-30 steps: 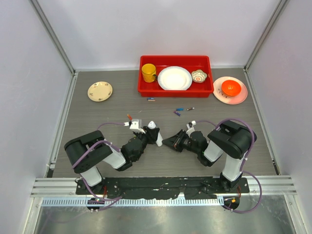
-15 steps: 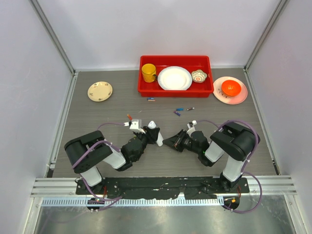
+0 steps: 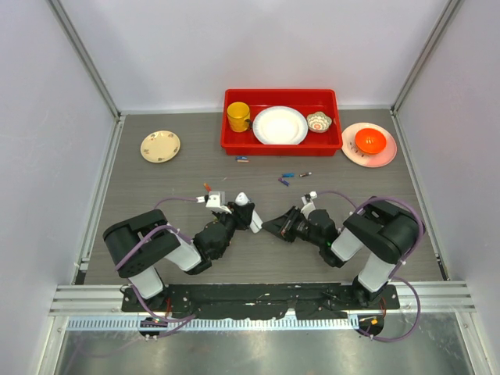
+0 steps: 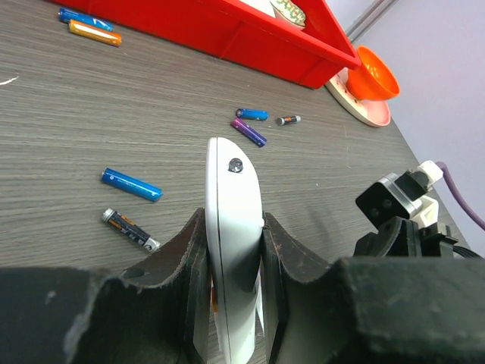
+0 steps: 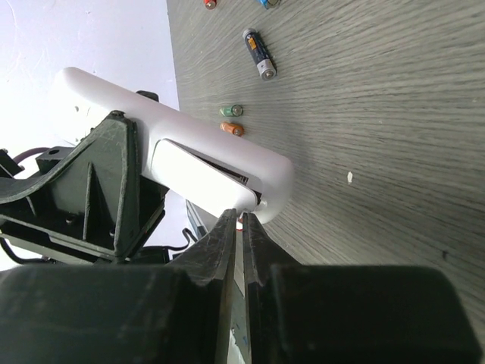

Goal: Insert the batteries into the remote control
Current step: Remove the battery cover from the remote control.

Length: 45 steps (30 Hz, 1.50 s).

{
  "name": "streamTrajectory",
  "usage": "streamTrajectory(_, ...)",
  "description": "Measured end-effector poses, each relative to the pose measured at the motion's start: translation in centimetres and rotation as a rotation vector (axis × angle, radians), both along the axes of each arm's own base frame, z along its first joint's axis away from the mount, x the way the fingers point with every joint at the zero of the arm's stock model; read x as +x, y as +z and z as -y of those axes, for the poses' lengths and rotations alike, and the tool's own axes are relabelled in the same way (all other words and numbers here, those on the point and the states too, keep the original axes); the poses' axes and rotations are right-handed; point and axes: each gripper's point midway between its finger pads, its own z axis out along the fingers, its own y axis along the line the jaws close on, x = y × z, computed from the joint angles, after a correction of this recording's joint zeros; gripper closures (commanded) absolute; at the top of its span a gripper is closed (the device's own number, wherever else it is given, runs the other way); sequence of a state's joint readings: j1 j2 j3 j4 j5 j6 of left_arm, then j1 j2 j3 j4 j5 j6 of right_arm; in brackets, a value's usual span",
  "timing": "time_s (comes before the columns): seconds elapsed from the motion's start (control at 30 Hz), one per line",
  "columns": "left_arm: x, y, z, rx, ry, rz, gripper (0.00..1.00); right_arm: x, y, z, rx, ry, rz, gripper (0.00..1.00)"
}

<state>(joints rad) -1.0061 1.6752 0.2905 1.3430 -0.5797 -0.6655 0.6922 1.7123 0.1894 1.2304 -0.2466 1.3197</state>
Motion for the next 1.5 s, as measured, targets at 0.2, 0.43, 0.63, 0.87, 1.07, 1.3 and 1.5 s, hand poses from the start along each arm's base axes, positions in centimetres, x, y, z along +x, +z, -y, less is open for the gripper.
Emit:
streamTrajectory(0.2, 0.1, -0.1, -0.3, 0.019, 0.011, 0.007, 1.00, -0.1, 0.3, 0.2, 0.003, 0.001, 0.012, 0.87)
streamTrajectory(0.43, 0.1, -0.4, -0.5, 0.029, 0.017, 0.002, 1.00, -0.1, 0.4, 0.5, 0.000, -0.003, 0.022, 0.87)
streamTrajectory(0.63, 0.0, -0.8, -0.7, 0.040, 0.019, -0.006, 1.00, -0.1, 0.9, 1.0, -0.002, -0.010, 0.053, 0.87)
streamTrajectory(0.87, 0.0, -0.8, -0.8, 0.040, 0.025, -0.006, 1.00, 0.0, 1.3, 1.1, -0.016, -0.002, 0.097, 0.87)
streamTrajectory(1.07, 0.0, -0.8, -0.8, 0.040, 0.024, -0.006, 1.00, 0.1, 1.5, 1.5, -0.052, -0.001, 0.128, 0.87)
streamTrajectory(1.3, -0.3, -0.8, -0.5, 0.040, 0.013, -0.007, 1.00, 0.2, 1.0, 2.2, -0.115, -0.005, 0.146, 0.87)
streamTrajectory(1.5, -0.3, -0.9, -0.6, 0.039, 0.014, -0.007, 1.00, 0.0, -0.7, 3.0, -0.193, -0.005, 0.119, 0.87)
